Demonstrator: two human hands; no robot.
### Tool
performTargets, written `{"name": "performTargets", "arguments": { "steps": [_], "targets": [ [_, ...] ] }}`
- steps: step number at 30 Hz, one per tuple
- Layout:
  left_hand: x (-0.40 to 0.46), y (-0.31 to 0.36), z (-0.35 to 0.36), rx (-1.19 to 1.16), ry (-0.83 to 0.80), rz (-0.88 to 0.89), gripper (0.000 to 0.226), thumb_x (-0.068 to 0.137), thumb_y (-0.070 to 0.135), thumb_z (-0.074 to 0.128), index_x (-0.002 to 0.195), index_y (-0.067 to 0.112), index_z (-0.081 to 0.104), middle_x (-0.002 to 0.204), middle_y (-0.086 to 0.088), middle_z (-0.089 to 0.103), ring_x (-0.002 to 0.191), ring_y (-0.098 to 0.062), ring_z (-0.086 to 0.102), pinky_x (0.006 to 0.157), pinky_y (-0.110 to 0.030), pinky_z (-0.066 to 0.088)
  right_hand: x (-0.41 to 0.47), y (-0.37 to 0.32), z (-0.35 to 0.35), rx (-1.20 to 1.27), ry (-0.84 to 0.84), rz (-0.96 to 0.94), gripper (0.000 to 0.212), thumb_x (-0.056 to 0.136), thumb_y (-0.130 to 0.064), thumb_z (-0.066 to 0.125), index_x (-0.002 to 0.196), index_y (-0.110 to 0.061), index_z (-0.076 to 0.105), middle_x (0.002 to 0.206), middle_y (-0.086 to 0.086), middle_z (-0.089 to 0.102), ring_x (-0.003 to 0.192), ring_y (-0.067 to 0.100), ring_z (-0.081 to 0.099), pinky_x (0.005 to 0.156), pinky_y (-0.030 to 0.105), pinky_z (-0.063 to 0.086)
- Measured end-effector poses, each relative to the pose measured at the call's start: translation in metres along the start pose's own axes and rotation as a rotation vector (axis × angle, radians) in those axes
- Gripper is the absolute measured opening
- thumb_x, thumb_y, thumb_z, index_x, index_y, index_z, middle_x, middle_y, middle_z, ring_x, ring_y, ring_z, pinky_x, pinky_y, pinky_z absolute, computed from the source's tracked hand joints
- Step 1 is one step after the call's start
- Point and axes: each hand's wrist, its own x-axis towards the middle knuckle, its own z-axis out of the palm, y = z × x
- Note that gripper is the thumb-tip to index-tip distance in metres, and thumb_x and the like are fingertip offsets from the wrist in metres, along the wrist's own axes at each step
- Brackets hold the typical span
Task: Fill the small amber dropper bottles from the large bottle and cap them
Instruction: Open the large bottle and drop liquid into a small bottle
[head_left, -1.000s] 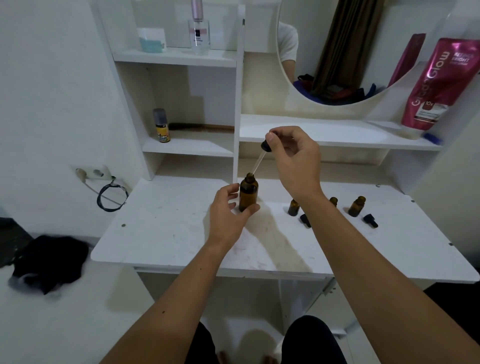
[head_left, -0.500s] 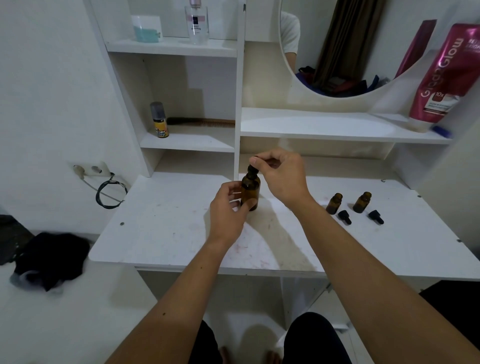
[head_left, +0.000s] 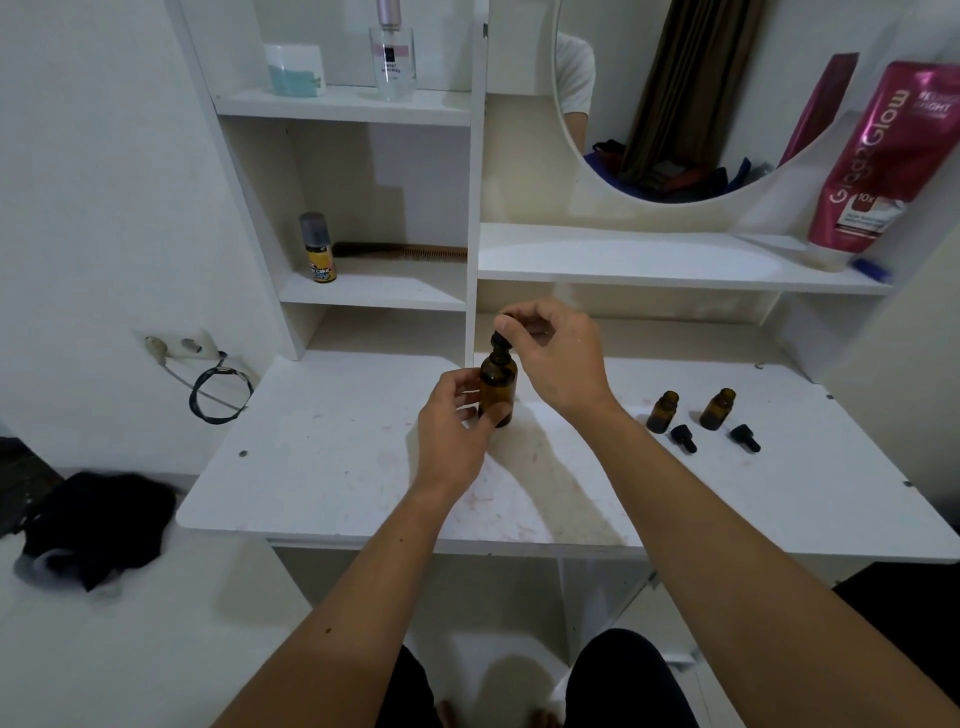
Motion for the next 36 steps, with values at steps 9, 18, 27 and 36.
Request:
{"name": "performTargets", "arguments": {
  "steps": [9,18,27,36],
  "targets": [
    [-0.002,0.004,-0.001,-0.016,0.0,-0.006,0.049,0.088,0.018,0.081,0.131,0.021,0.058,0.126,0.006,0.068,0.115,-0.015,0.064,0.104,-0.042,0.055,0.011,-0.032,-0.022,0.137,0.157,-0.086,0.017,0.098,-0.024,0.076,0.107,-0.011,0.077,0.097,-0.003,0.078,0.089,0.005,0.074,0.082,0.015,0.057],
    [-0.009,0.002,0.002,0.053,0.071,-0.02,0.071,0.083,0.03,0.086,0.141,0.023,0.046,0.133,0.004,0.059,0.112,-0.014,0.061,0.096,-0.025,0.054,0.005,-0.041,-0.053,0.193,0.289,-0.113,0.015,0.1,-0.023,0.073,0.11,-0.012,0.076,0.097,-0.006,0.076,0.089,0.001,0.071,0.085,0.017,0.057],
    [-0.052,0.017,0.022,0.018,0.112,0.079,0.049,0.084,0.038,0.084,0.121,0.029,0.054,0.108,0.012,0.062,0.094,-0.008,0.062,0.075,-0.015,0.053,-0.019,-0.002,-0.096,0.146,0.325,-0.03,0.015,0.101,-0.023,0.071,0.112,-0.013,0.074,0.1,-0.007,0.076,0.092,-0.001,0.072,0.086,0.013,0.055],
    [-0.04,0.022,0.072,0.082,-0.197,0.078,0.054,0.088,0.036,0.08,0.136,0.031,0.057,0.135,0.013,0.059,0.113,-0.01,0.062,0.095,-0.028,0.057,-0.028,0.025,-0.112,0.123,0.35,0.009,0.014,0.101,-0.02,0.071,0.112,-0.012,0.076,0.097,-0.003,0.078,0.091,0.001,0.074,0.083,0.011,0.055]
  ]
}}
